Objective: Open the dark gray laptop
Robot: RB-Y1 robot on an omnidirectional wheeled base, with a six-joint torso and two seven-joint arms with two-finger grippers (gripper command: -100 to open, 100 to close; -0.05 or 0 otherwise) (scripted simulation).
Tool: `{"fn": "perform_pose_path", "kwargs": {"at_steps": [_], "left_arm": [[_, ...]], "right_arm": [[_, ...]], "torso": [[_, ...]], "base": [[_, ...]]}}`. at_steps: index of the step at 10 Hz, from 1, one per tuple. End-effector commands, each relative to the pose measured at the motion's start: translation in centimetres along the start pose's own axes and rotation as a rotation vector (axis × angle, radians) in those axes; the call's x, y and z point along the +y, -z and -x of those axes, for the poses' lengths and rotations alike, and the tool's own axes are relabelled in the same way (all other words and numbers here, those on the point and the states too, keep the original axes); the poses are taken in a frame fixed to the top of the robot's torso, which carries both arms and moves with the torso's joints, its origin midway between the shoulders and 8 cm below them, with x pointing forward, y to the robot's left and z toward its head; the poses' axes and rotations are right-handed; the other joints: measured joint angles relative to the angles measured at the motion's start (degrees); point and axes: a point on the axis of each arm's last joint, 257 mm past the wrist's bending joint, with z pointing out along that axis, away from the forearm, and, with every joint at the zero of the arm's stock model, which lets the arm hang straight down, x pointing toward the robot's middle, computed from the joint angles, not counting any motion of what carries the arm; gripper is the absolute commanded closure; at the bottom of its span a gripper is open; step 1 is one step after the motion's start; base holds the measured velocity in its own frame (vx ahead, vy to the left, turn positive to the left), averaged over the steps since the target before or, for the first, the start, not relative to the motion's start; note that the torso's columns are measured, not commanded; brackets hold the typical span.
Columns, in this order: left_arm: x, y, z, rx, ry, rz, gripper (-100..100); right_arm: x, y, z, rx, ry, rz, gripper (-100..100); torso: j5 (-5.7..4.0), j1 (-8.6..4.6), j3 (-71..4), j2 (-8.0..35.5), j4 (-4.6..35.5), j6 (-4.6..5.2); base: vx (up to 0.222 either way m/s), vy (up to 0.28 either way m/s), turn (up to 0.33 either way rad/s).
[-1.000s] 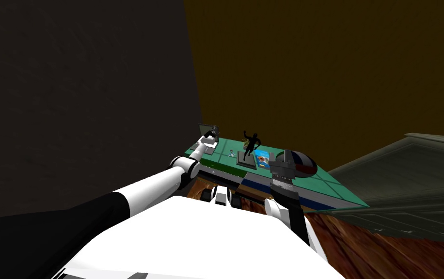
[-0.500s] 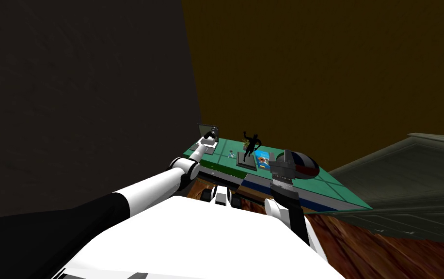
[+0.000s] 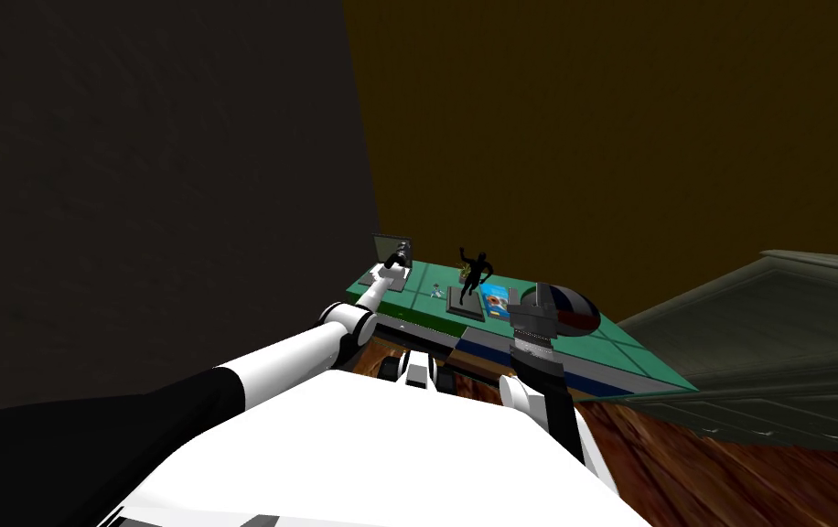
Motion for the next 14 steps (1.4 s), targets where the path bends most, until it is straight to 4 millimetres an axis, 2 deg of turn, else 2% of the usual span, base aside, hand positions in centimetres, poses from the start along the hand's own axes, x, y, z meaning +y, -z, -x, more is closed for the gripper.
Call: {"fn": "perform_pose_path", "kwargs": {"at_steps": [1,2,3,4,5,6,8,9,10,11,12,13,14], "left_arm": [[0.0,0.8,-0.1,0.023,0.000,-0.049,100],[0.8,1.5,0.4,0.024,0.000,-0.058,100],[0.1,1.5,0.0,0.037,0.000,-0.084,100],[1.0,2.2,0.5,0.038,0.000,-0.091,100],[0.2,2.3,0.1,0.052,0.000,-0.119,100],[1.0,3.1,0.6,0.052,0.000,-0.126,100],[0.2,3.2,0.2,0.068,0.000,-0.159,100],[0.8,4.1,0.5,0.072,0.000,-0.175,100],[0.3,4.2,0.3,0.082,0.000,-0.196,100],[0.9,5.0,0.6,0.083,0.001,-0.207,100],[0.4,5.2,0.4,0.093,0.001,-0.228,100],[1.1,6.0,0.8,0.092,0.001,-0.236,100],[0.5,6.2,0.5,0.105,0.001,-0.263,100]], "right_arm": [[0.0,0.0,0.0,0.000,0.000,0.000,0],[0.0,0.0,0.0,0.000,0.000,0.000,0],[0.0,0.0,0.0,0.000,0.000,0.000,0],[0.0,0.0,0.0,0.000,0.000,0.000,0],[0.0,0.0,0.0,0.000,0.000,0.000,0],[0.0,0.0,0.0,0.000,0.000,0.000,0],[0.0,0.0,0.0,0.000,0.000,0.000,0],[0.0,0.0,0.0,0.000,0.000,0.000,0],[0.0,0.0,0.0,0.000,0.000,0.000,0],[0.0,0.0,0.0,0.000,0.000,0.000,0],[0.0,0.0,0.0,0.000,0.000,0.000,0],[0.0,0.0,0.0,0.000,0.000,0.000,0],[0.0,0.0,0.0,0.000,0.000,0.000,0]], "torso": [[0.01,0.01,0.0,0.0,0.0,0.00],[0.00,0.00,0.0,0.0,0.0,0.00],[0.00,0.00,0.0,0.0,0.0,0.00],[0.00,-0.01,0.0,0.0,0.0,0.00],[0.00,0.00,0.0,0.0,0.0,0.00],[0.00,-0.01,0.0,0.0,0.0,0.00],[0.00,-0.01,0.0,0.0,0.0,0.00],[-0.01,-0.03,0.0,0.0,0.0,0.00],[0.00,-0.01,0.0,0.0,0.0,0.01],[0.00,0.00,0.0,0.0,0.0,0.00],[0.01,0.01,0.0,0.0,0.0,0.00],[0.00,0.00,0.0,0.0,0.0,0.00],[0.00,0.00,0.0,0.0,0.0,0.01]], "base": [[-0.007,0.011,-0.013],[-0.006,0.012,-0.021],[-0.006,0.010,-0.014],[-0.006,0.013,-0.024],[-0.006,0.011,-0.013],[-0.007,0.012,-0.021],[-0.003,0.005,-0.007],[-0.003,0.008,-0.025],[-0.006,0.010,-0.013],[-0.008,0.010,-0.021],[-0.007,0.010,-0.012],[-0.006,0.013,-0.025],[-0.007,0.011,-0.013]]}}
